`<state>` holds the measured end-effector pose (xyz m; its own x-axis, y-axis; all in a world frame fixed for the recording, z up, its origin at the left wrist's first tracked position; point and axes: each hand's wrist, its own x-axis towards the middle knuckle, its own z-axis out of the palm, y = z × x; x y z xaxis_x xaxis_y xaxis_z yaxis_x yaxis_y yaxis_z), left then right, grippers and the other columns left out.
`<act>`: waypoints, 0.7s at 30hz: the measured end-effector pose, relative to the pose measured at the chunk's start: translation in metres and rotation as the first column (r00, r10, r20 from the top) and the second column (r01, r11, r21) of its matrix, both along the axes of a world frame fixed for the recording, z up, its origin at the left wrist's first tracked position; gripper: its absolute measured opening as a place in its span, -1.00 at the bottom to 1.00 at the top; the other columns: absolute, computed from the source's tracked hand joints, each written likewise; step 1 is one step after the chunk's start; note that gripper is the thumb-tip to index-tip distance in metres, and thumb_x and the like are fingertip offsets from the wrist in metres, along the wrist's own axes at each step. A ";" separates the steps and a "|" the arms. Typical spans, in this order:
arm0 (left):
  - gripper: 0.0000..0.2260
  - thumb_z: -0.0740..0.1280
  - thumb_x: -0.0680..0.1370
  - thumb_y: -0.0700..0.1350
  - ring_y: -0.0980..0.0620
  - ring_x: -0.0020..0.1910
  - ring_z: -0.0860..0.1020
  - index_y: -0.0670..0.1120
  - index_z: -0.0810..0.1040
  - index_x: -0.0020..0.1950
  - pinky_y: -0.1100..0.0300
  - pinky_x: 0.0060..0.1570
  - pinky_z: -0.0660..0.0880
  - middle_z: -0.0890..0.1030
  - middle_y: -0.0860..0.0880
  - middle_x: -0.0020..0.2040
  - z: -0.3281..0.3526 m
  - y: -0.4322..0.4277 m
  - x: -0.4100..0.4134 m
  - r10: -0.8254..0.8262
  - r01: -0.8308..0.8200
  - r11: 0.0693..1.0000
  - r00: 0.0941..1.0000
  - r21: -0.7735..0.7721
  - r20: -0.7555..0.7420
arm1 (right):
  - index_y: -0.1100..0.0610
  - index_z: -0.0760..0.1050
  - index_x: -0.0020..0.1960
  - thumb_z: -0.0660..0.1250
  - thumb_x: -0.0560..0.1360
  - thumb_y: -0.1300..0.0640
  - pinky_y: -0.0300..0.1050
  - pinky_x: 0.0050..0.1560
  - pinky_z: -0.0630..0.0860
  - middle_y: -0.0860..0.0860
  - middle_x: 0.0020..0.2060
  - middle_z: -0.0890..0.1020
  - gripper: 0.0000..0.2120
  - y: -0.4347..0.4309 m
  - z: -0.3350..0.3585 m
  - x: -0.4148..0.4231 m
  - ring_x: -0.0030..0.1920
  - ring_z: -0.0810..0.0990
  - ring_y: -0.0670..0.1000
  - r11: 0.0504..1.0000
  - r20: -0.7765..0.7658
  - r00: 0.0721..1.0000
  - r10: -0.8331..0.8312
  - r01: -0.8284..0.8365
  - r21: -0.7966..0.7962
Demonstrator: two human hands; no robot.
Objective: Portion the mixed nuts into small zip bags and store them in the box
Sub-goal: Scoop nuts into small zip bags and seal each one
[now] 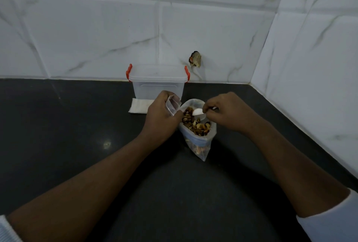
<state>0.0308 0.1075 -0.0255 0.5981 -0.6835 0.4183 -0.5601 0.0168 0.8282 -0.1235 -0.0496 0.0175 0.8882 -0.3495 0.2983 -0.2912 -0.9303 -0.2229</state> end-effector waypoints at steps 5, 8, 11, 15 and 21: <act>-0.72 0.45 0.52 -0.18 0.29 0.00 0.52 0.05 0.47 0.14 0.54 -0.20 0.41 0.53 0.19 0.00 -0.001 -0.001 0.001 0.012 -0.012 1.000 1.000 0.006 0.022 | 0.03 0.72 0.13 0.36 0.54 0.16 -0.02 -0.07 0.63 -0.04 -0.07 0.74 -0.77 0.005 -0.004 0.004 -0.17 0.67 -0.07 0.999 -0.059 0.998 0.033 -0.032 0.017; -0.73 0.45 0.53 -0.16 0.26 0.02 0.52 0.03 0.47 0.16 0.46 -0.15 0.40 0.53 0.17 0.02 -0.001 -0.001 0.001 0.007 -0.007 1.000 1.000 0.008 0.029 | 0.03 0.73 0.03 0.35 0.52 0.16 -0.04 -0.20 0.60 -0.11 -0.25 0.68 -0.80 0.000 0.000 0.001 -0.28 0.63 -0.07 1.000 -0.001 1.000 -0.018 0.018 0.004; -0.73 0.45 0.53 -0.15 0.26 0.01 0.52 0.03 0.46 0.16 0.46 -0.13 0.37 0.53 0.17 0.02 -0.001 -0.001 0.000 0.012 -0.012 1.000 1.000 0.009 0.029 | 0.05 0.73 0.12 0.36 0.55 0.20 -0.23 -0.18 0.51 -0.19 -0.19 0.64 -0.77 0.005 -0.002 0.002 -0.25 0.58 -0.19 0.999 0.011 1.000 0.028 -0.028 0.034; -0.73 0.46 0.53 -0.16 0.23 0.03 0.52 0.03 0.47 0.16 0.41 -0.10 0.39 0.55 0.11 0.06 0.000 -0.001 0.000 0.013 -0.013 1.000 1.000 0.010 0.022 | 0.03 0.73 0.10 0.36 0.53 0.16 -0.03 -0.08 0.63 -0.04 -0.07 0.74 -0.78 0.005 -0.004 0.006 -0.17 0.66 -0.09 0.999 -0.055 0.998 0.038 -0.037 0.023; -0.73 0.46 0.54 -0.16 0.21 0.05 0.53 0.03 0.47 0.17 0.41 -0.09 0.40 0.55 0.10 0.07 -0.001 -0.002 0.000 0.007 -0.008 1.000 1.000 0.027 0.022 | 0.05 0.72 0.12 0.33 0.56 0.15 -0.11 -0.26 0.56 -0.04 -0.20 0.71 -0.78 0.006 -0.005 0.005 -0.30 0.61 -0.10 0.999 0.033 0.999 -0.011 0.010 0.036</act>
